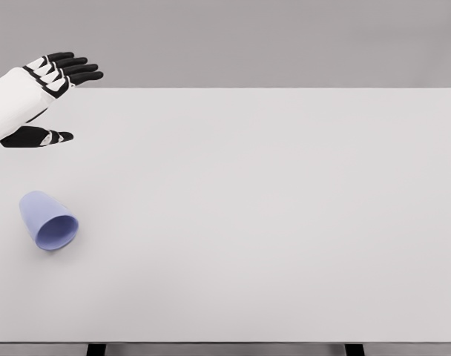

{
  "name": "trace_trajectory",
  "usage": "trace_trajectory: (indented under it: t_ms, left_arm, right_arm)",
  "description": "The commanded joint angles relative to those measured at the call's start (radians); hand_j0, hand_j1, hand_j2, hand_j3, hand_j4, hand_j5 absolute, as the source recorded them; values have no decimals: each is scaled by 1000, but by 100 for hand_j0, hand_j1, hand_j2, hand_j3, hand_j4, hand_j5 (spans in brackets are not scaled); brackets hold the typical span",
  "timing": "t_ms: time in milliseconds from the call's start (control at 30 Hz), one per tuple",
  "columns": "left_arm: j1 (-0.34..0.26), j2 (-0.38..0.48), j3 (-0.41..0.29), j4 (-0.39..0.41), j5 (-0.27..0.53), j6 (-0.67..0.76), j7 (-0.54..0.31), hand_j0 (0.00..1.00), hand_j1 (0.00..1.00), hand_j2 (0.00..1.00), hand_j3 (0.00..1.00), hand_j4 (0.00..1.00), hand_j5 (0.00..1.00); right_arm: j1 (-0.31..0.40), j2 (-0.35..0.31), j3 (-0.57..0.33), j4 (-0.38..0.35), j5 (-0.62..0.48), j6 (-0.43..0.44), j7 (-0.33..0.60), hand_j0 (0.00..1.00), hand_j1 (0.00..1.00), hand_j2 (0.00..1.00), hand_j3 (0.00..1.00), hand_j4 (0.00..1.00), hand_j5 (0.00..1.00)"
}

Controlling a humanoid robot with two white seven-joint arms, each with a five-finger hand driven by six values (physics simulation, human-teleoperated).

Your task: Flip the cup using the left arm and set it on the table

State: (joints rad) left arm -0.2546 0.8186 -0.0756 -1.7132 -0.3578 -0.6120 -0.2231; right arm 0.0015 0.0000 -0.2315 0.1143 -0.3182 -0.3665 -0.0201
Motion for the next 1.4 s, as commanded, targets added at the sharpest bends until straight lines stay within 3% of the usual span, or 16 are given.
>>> trace_trajectory:
  t_ms: [0,367,700,833,967,1033,1133,1300,1367]
  left_arm:
    - [0,1,0,-3,7,1,1,100,100,100,100,100,100]
    - [8,2,-1,-3,-1,1,1,100,100,100,100,100,100]
    - [9,11,-12,9,-115,1,1,100,100,100,100,100,100]
    - [64,108,-36,9,-107,1,1,100,100,100,100,100,100]
    - [63,243,-119,7,-99,1,7,100,100,100,100,100,100]
    - [60,278,-119,0,-86,1,8,100,100,100,100,100,100]
    - [60,395,-122,-8,6,1,10,100,100,100,100,100,100]
    - [60,462,-130,-17,14,1,10,100,100,100,100,100,100]
    - [63,475,-167,-14,66,1,11,100,100,100,100,100,100]
  right_arm:
    - [0,0,1,1,-1,0,-1,100,100,100,100,100,100]
    - [5,0,0,-4,-1,0,0,100,100,100,100,100,100]
    - [5,0,0,-2,-1,0,0,100,100,100,100,100,100]
    - [5,0,0,-2,-1,0,0,100,100,100,100,100,100]
    - [5,0,0,-2,-1,0,0,100,100,100,100,100,100]
    - [5,0,0,-2,-1,0,0,100,100,100,100,100,100]
    - [5,0,0,-2,-1,0,0,100,100,100,100,100,100]
    - [5,0,0,-2,-1,0,0,100,100,100,100,100,100]
    - [5,0,0,-2,-1,0,0,100,100,100,100,100,100]
